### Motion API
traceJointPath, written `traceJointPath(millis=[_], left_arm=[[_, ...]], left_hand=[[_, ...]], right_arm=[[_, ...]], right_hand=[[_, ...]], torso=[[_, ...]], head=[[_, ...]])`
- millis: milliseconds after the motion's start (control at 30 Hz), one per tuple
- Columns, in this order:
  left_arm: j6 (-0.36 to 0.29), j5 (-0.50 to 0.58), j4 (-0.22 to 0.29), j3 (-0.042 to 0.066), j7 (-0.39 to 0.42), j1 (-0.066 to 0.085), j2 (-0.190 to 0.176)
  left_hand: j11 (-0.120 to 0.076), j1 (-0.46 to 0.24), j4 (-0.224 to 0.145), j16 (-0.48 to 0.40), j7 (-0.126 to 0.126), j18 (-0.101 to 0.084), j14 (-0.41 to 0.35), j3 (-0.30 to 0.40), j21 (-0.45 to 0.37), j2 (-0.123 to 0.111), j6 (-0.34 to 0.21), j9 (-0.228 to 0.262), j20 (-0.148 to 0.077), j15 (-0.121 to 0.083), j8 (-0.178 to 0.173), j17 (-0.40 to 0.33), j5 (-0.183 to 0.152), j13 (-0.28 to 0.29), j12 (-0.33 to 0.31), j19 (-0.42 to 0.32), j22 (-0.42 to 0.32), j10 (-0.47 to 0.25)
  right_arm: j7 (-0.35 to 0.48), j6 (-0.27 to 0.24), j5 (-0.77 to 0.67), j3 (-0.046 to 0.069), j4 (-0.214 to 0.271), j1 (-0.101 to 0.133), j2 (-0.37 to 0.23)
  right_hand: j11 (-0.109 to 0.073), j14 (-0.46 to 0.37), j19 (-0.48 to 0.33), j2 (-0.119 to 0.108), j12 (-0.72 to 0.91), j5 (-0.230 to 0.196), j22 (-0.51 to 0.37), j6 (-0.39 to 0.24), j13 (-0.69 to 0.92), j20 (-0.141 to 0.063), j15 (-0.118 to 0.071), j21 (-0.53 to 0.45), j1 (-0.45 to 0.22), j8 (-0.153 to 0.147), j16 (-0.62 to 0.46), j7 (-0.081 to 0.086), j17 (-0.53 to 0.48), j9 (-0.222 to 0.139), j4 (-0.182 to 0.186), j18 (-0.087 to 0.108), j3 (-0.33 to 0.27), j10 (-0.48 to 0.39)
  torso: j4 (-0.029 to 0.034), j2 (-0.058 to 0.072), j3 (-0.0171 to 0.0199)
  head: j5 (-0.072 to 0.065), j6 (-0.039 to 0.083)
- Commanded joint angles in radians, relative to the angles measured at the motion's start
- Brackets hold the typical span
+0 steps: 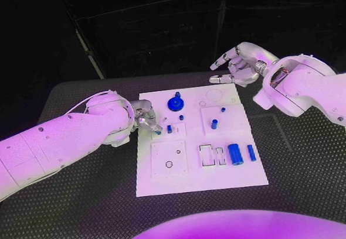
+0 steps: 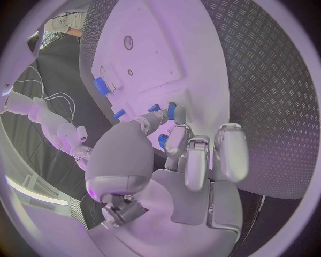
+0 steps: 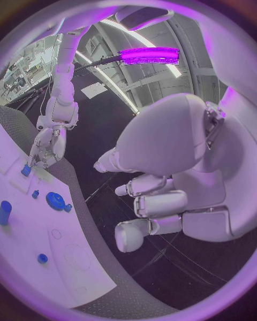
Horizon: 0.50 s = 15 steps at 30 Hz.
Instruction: Assemble the parts on the task board
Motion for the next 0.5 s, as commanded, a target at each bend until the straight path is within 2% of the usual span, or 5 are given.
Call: traceJointPath(millis=[33, 500], left_arm=[[0.071, 0.002, -0.007, -0.009, -0.008, -0.011, 0.007], [0.086, 0.004, -0.017, -0.009, -0.009, -0.011, 0.013]], left_hand=[[-0.006, -0.012, -0.106, 0.006, -0.005, -0.005, 0.105, 0.097, 0.003, 0.002, 0.009, -0.006, 0.001, -0.009, 0.001, 0.263, 0.004, 0.006, 0.008, 0.006, 0.0, 0.017], [-0.01, -0.021, -0.091, 0.006, -0.011, -0.006, 0.105, 0.071, 0.005, 0.011, 0.025, -0.024, -0.002, -0.011, -0.001, 0.263, 0.003, 0.021, 0.018, 0.009, 0.006, 0.026]], right_arm=[[0.008, 0.002, -0.002, 0.001, 0.002, 0.002, 0.0], [0.008, 0.002, -0.002, 0.001, 0.001, 0.002, 0.001]], right_hand=[[-0.005, 0.064, -0.001, 0.01, 0.006, 0.006, -0.001, 0.0, 0.0, -0.001, -0.007, -0.007, 0.001, 0.005, -0.004, -0.005, 0.065, -0.001, -0.002, 0.011, -0.005, -0.001], [-0.005, 0.064, -0.001, 0.01, 0.006, 0.006, -0.001, 0.0, 0.0, -0.001, -0.007, -0.007, 0.001, 0.005, -0.004, -0.005, 0.065, -0.001, -0.002, 0.011, -0.005, -0.001]], torso=[[0.0001, 0.0, 0.0001], [0.0011, 0.0, 0.0004]], head=[[-0.001, 0.0], [-0.003, 0.0]])
